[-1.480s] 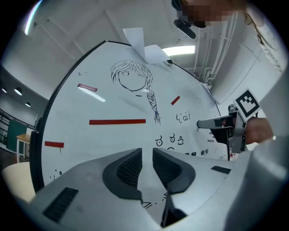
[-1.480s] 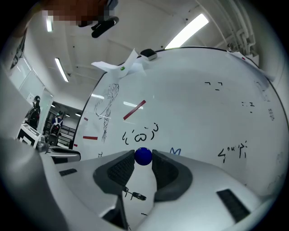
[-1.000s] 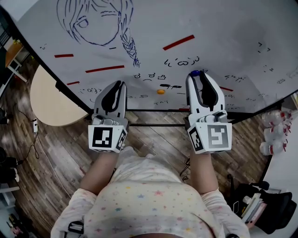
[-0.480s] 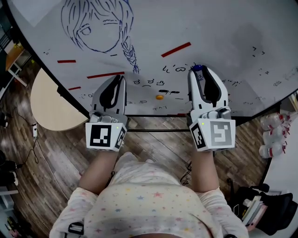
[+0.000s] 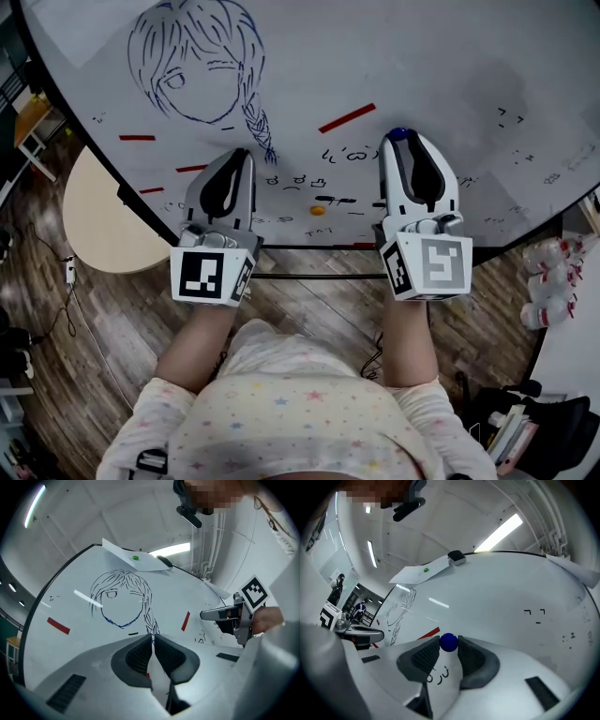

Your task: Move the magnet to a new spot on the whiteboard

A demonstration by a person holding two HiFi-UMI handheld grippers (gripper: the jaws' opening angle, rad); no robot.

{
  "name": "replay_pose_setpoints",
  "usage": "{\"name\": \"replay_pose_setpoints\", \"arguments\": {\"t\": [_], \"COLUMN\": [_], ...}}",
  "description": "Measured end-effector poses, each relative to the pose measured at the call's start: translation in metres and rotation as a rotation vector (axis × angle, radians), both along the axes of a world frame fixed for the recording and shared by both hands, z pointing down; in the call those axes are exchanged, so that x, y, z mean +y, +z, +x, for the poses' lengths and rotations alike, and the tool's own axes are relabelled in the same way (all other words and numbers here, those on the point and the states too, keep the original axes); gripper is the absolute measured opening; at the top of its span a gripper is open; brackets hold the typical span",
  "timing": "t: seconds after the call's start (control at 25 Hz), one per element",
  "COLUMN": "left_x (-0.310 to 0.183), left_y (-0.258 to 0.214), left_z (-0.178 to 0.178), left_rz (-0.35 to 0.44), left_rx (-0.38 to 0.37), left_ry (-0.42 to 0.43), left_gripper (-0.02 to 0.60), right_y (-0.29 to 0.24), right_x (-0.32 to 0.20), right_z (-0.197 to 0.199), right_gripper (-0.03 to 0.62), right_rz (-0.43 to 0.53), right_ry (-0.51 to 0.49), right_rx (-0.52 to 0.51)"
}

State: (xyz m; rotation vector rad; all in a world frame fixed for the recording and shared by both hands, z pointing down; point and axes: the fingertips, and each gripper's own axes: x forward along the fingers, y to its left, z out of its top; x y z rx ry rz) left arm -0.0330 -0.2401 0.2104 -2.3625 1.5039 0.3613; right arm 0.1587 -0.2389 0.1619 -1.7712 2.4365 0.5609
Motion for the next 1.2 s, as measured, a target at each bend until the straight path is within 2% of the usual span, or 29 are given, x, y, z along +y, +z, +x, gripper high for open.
{"name": "replay_pose_setpoints", "arguments": {"t": [0.48, 1.2], "left_x": [0.003, 0.006], "left_y": [-0.031, -0.025], "left_z": [0.007, 0.005], "left_rz": [0.079, 0.065], "left_rx": [-0.013, -0.017], "left_ry": [-0.007, -0.008], "left_gripper": [0.026, 0.026], "right_y": [-0.019, -0.019], "right_x": [-0.005, -0.015], "right_z": [0.004, 0.001], "right_gripper": [0.121, 0.121], "right_rz": [0.043, 0.076], "right_ry": [0.031, 0.096], "right_rx": [0.014, 0.053]}}
